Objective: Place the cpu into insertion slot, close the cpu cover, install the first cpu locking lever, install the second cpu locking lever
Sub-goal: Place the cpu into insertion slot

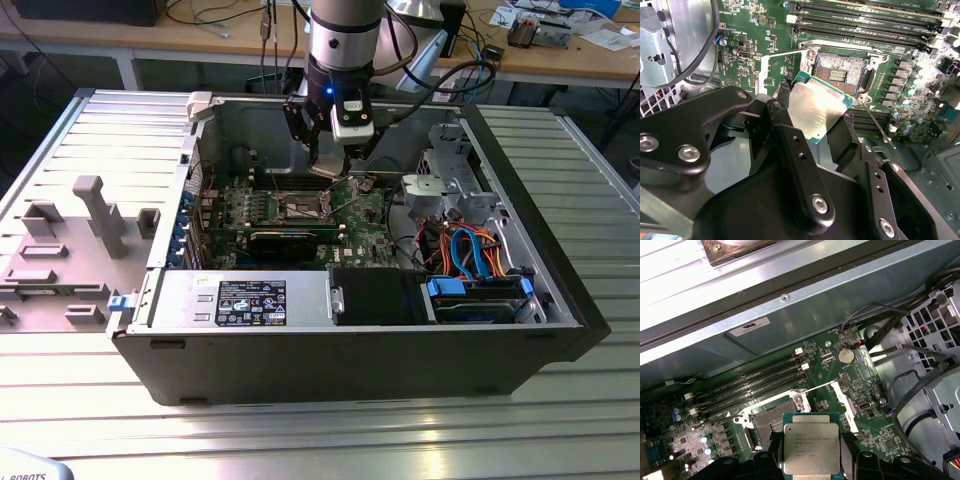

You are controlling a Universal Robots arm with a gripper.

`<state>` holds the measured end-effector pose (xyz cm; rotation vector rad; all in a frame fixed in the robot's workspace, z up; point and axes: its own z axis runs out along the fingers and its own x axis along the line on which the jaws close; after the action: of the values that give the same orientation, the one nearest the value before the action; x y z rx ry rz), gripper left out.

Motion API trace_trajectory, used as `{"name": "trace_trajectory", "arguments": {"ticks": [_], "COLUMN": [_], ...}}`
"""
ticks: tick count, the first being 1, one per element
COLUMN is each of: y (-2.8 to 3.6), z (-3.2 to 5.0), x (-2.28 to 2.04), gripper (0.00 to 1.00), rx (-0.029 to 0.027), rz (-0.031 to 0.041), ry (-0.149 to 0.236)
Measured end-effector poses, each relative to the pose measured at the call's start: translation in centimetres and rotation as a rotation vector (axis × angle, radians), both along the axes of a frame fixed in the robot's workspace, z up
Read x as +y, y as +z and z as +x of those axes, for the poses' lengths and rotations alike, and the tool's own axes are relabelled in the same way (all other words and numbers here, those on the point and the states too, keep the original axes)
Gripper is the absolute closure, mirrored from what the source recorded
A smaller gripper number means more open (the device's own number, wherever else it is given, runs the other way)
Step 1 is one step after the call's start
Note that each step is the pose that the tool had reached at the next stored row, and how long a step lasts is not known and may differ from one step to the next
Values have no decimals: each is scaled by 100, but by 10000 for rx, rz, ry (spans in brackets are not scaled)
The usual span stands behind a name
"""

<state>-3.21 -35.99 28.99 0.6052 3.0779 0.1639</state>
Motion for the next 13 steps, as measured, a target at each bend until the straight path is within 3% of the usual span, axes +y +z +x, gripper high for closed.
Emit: {"name": "trace_trajectory", "arguments": {"ticks": [13], "y": [-3], "z": [0], "x": [0], "gripper": [46], "rx": [0], "rz": [0], "ry": [-68]}}
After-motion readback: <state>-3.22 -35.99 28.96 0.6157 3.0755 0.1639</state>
